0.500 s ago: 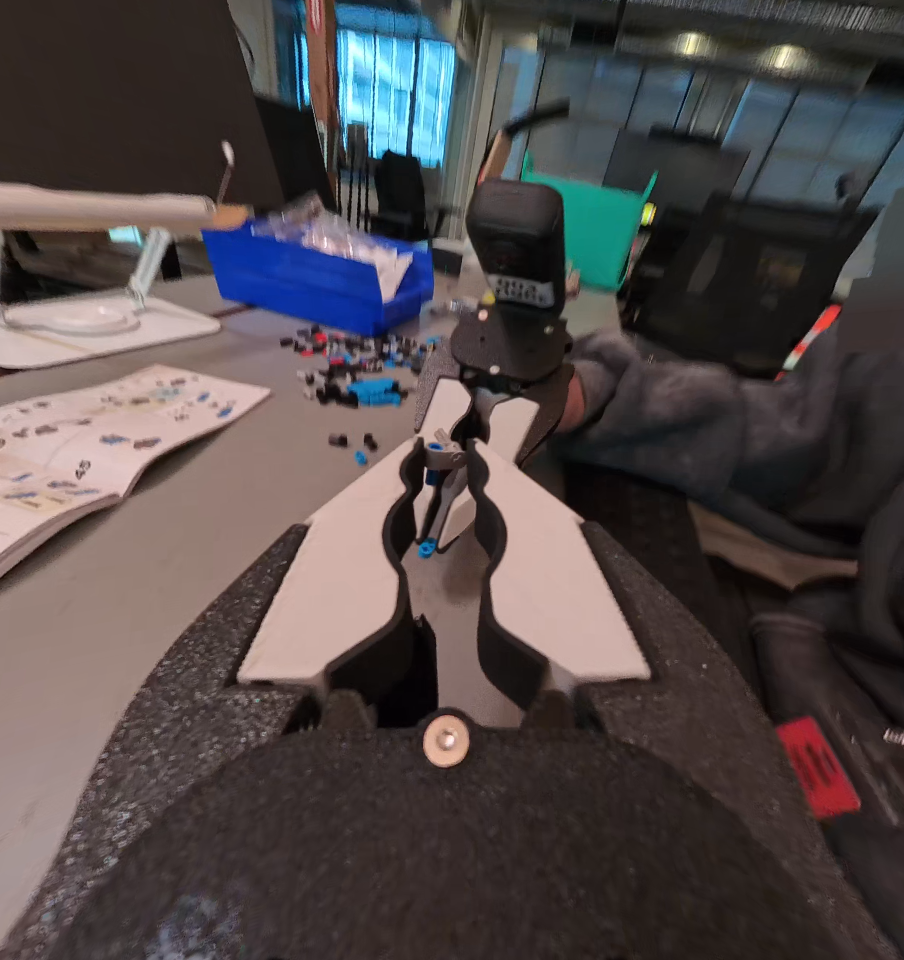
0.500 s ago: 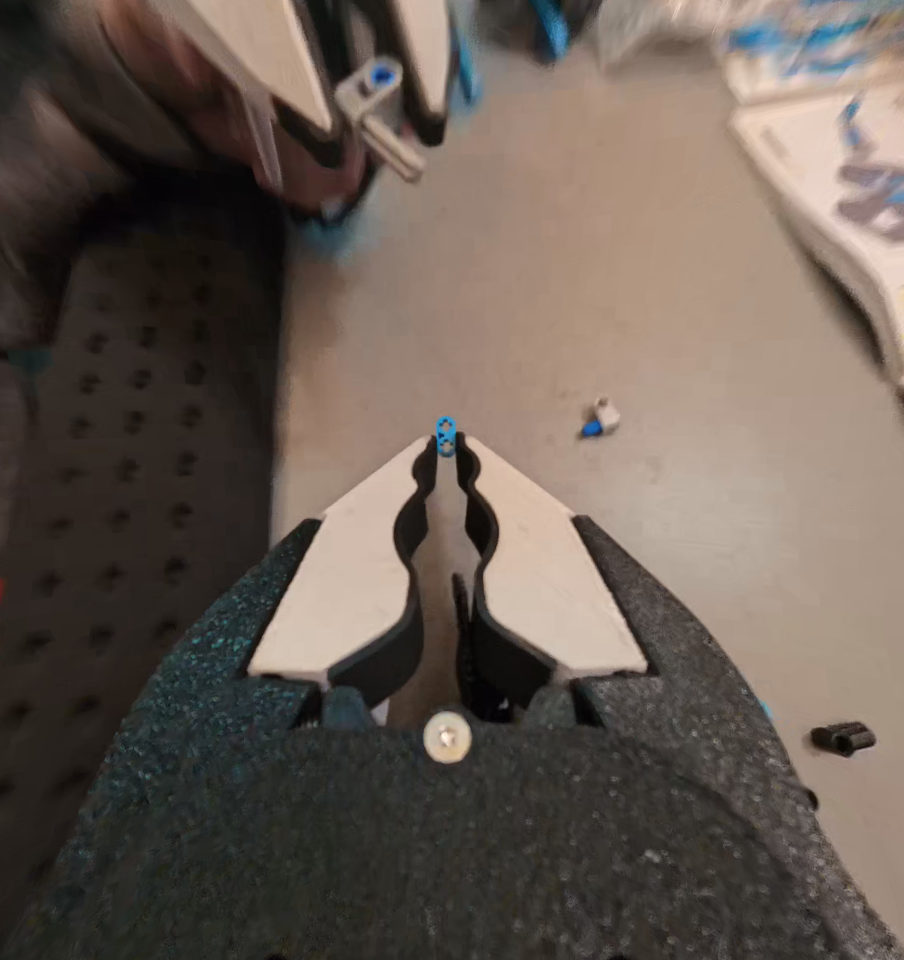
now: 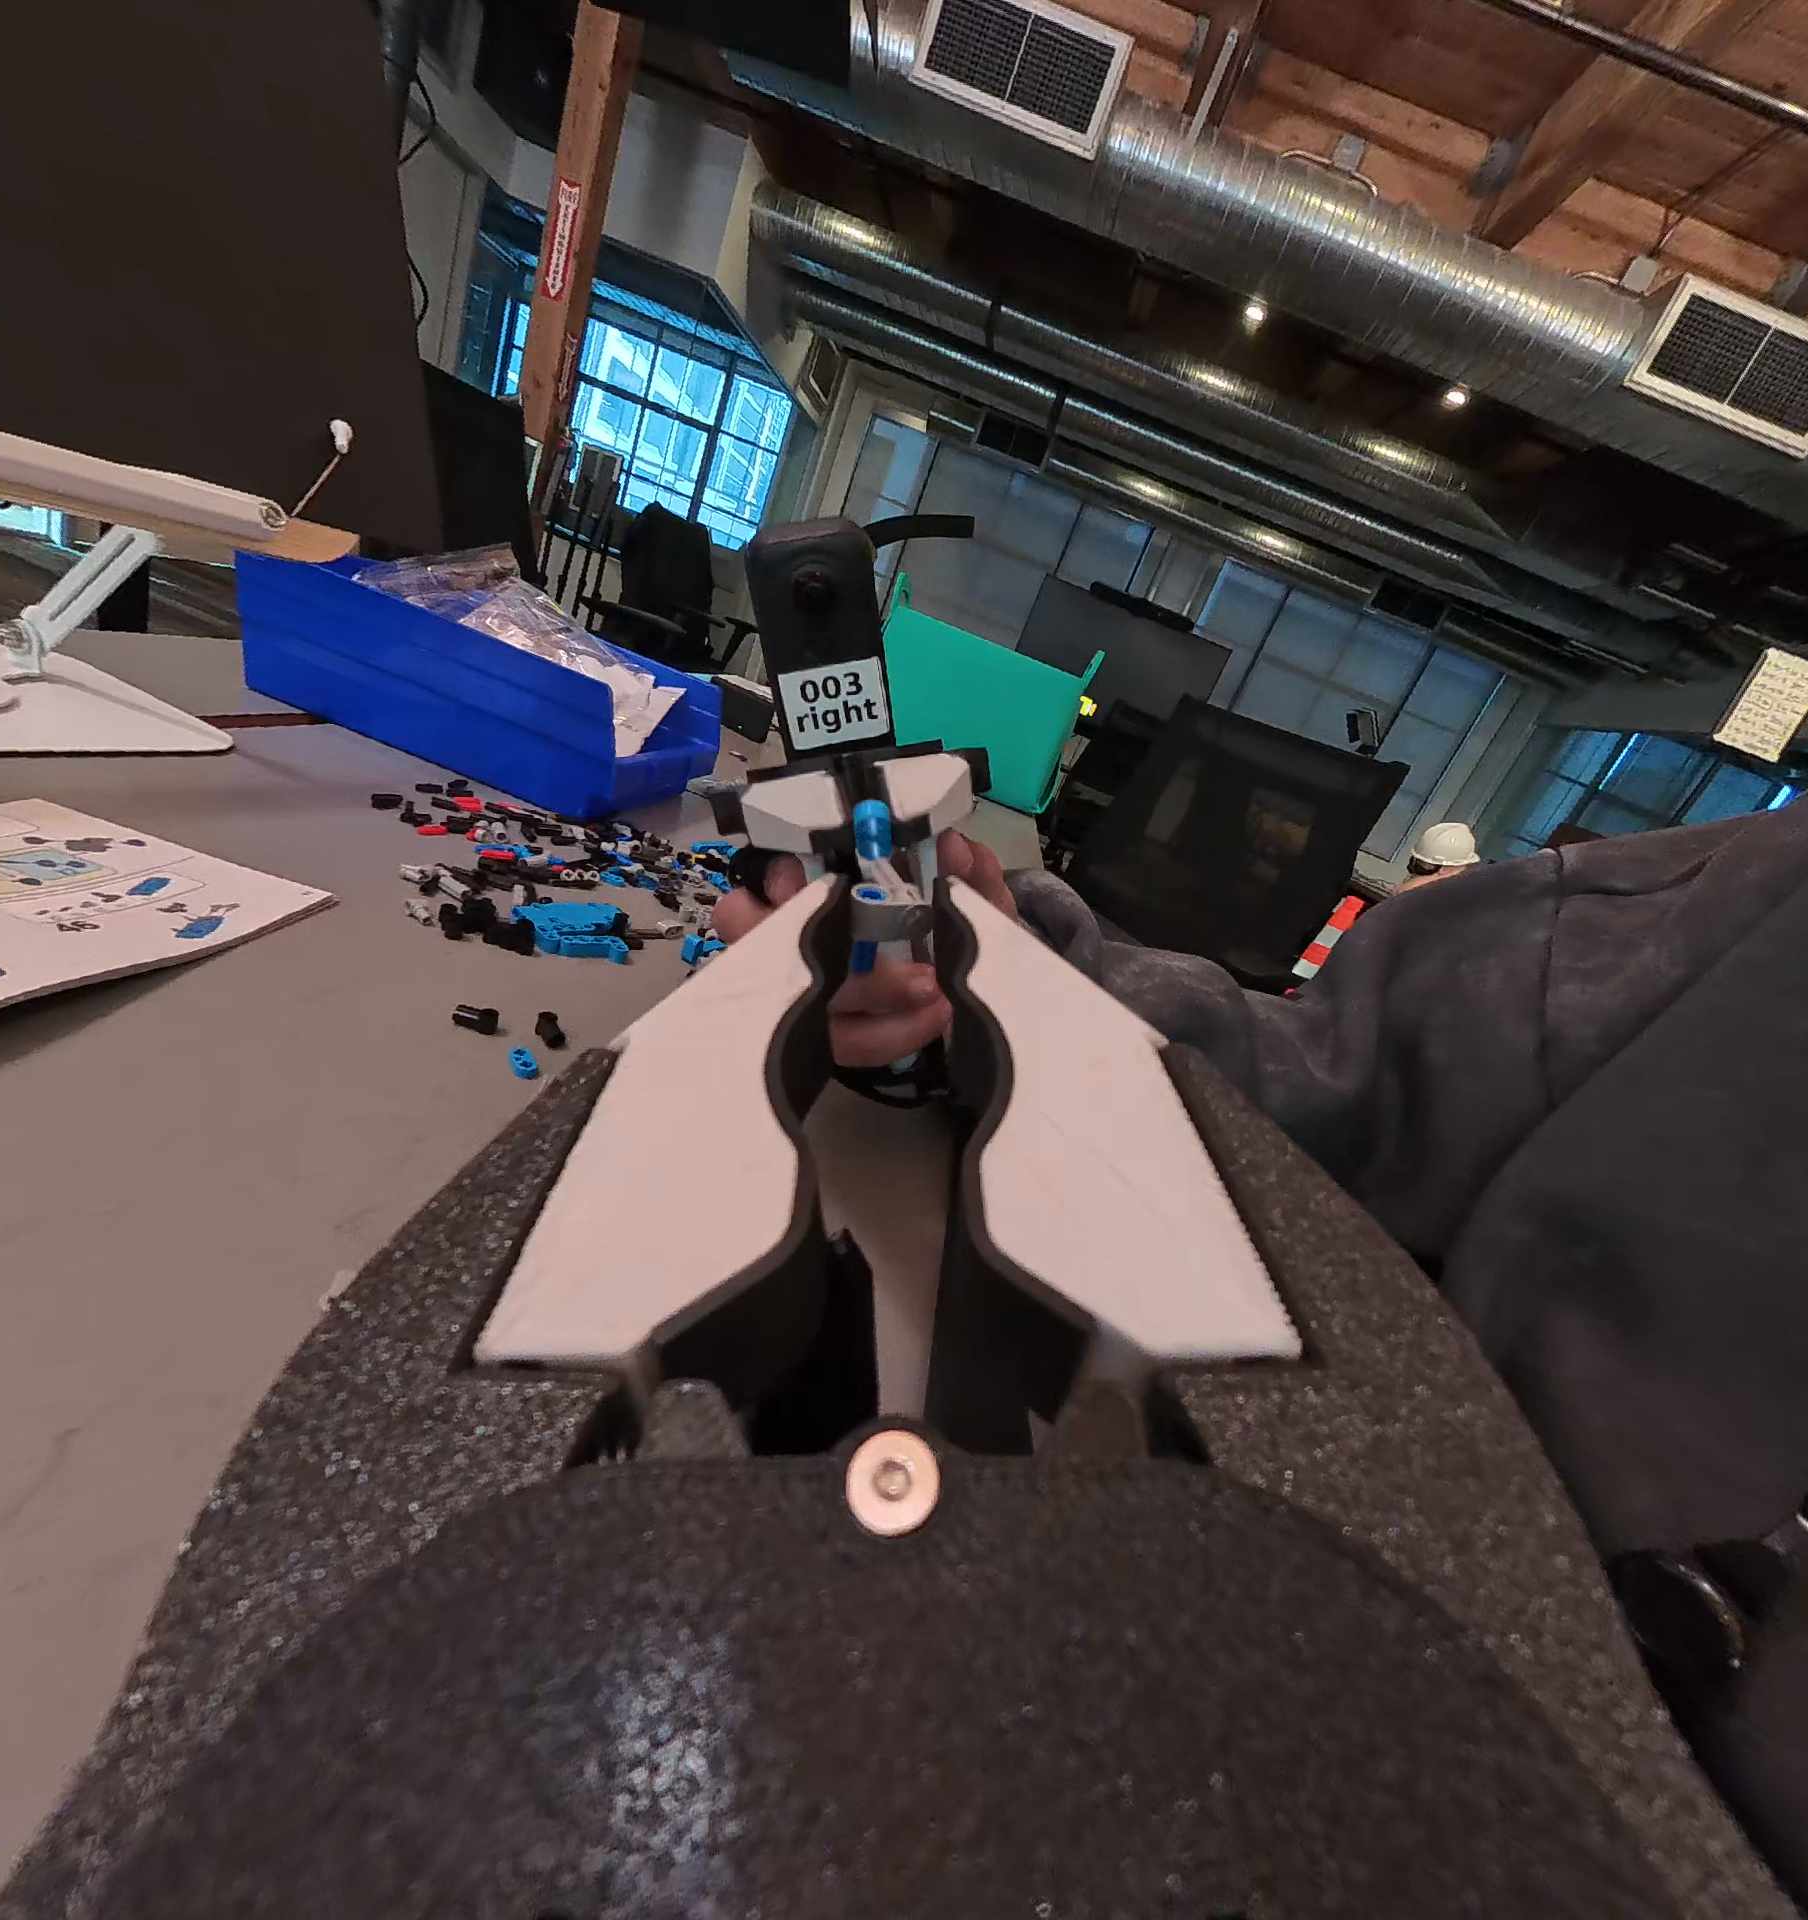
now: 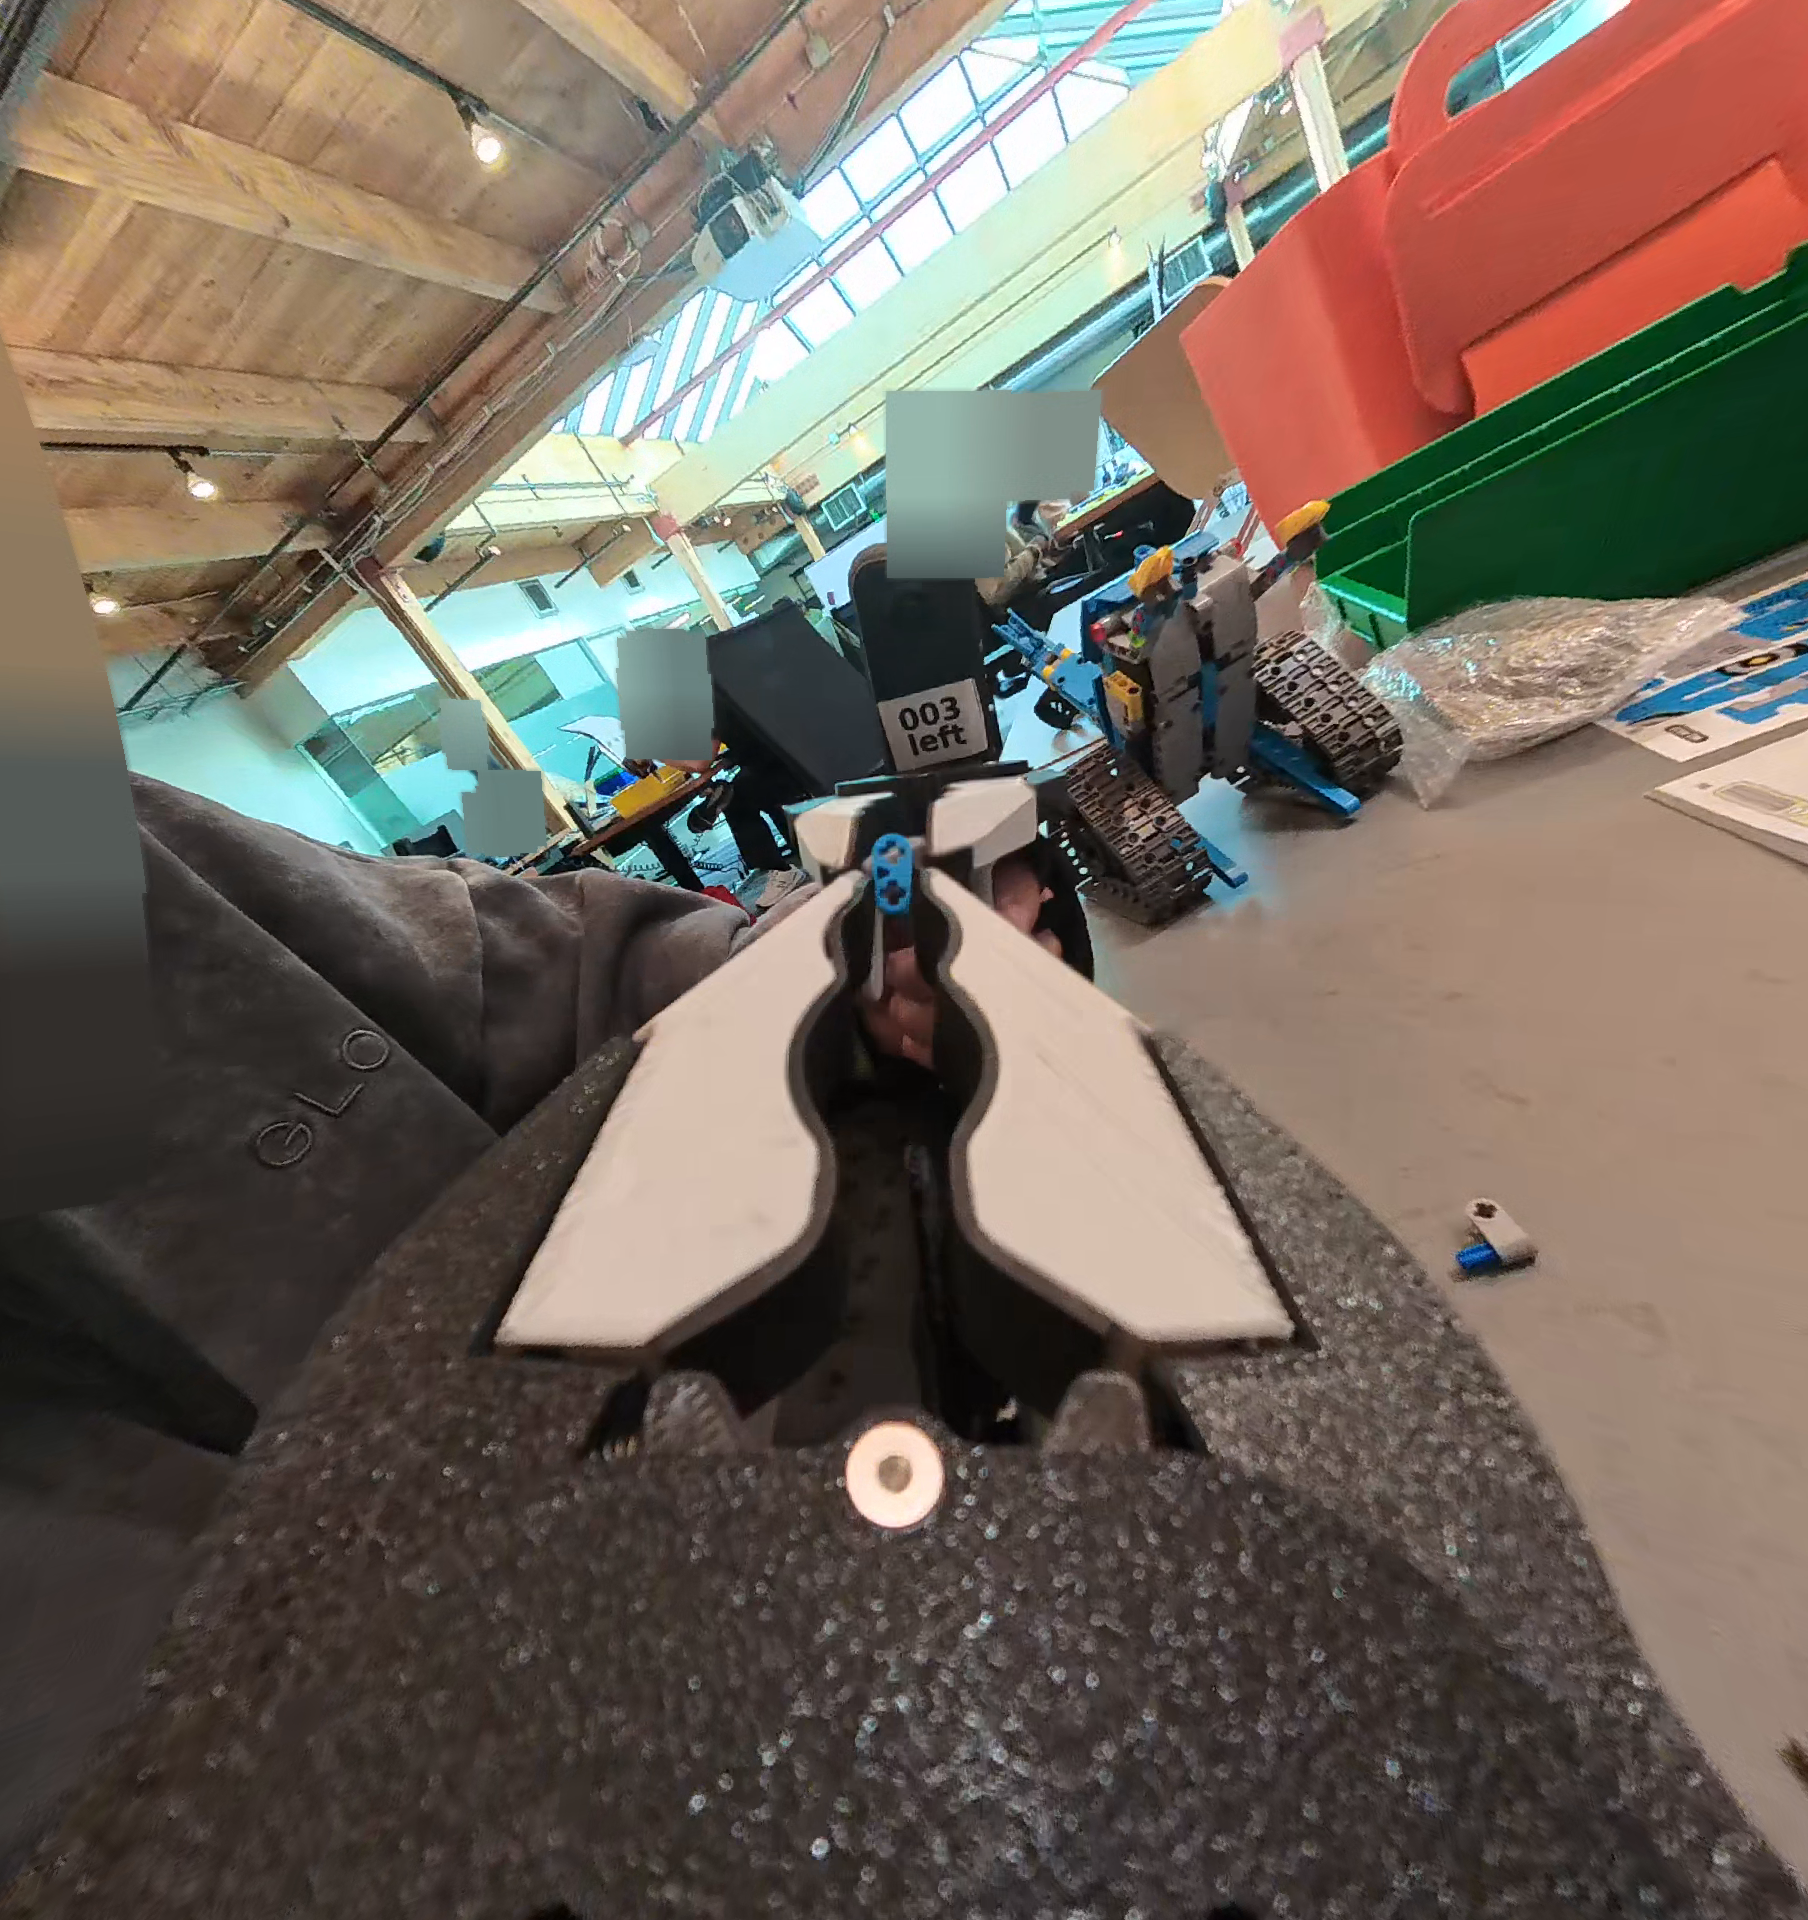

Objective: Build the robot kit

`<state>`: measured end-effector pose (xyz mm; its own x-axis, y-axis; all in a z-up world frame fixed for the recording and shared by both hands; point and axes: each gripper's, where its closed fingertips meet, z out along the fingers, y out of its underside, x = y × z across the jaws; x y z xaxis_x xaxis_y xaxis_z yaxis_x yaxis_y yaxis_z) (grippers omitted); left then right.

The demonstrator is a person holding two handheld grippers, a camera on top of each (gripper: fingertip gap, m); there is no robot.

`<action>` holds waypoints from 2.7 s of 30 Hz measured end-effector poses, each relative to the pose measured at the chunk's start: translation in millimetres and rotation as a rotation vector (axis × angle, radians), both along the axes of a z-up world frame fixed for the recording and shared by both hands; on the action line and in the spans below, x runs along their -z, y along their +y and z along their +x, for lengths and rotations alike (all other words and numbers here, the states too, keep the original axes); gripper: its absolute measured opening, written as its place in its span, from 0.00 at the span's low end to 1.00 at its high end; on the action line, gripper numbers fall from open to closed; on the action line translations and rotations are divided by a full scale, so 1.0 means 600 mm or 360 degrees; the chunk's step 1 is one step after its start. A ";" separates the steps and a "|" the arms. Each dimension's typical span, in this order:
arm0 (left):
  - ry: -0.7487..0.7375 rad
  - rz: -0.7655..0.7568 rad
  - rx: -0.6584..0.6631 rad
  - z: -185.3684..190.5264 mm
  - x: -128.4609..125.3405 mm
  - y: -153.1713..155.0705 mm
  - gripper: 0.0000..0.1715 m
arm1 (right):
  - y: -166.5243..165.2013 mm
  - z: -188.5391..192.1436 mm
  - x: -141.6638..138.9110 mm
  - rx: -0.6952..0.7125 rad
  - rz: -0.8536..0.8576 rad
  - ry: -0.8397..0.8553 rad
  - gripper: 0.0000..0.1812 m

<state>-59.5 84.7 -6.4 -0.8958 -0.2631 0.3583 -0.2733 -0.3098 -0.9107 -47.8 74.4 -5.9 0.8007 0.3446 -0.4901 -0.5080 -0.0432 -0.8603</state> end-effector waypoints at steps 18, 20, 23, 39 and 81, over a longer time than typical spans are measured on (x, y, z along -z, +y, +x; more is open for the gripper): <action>0.0007 -0.0049 0.0010 0.002 -0.007 -0.007 0.08 | 0.005 -0.009 0.002 -0.0105 0.0007 0.0117 0.03; 0.0003 -0.0044 0.0009 0.001 -0.006 -0.008 0.08 | 0.005 -0.009 0.002 -0.0106 0.0008 0.0120 0.03; 0.0002 -0.0043 0.0002 0.002 -0.006 -0.008 0.08 | 0.004 -0.010 0.003 -0.0119 0.0004 0.0136 0.04; 0.0015 -0.0054 0.0003 0.004 -0.006 -0.006 0.08 | 0.005 -0.009 0.008 -0.0121 -0.0017 0.0135 0.04; 0.0284 -0.0043 0.0253 0.003 0.023 -0.011 0.08 | 0.007 -0.018 0.042 -0.0108 -0.0198 -0.0161 0.04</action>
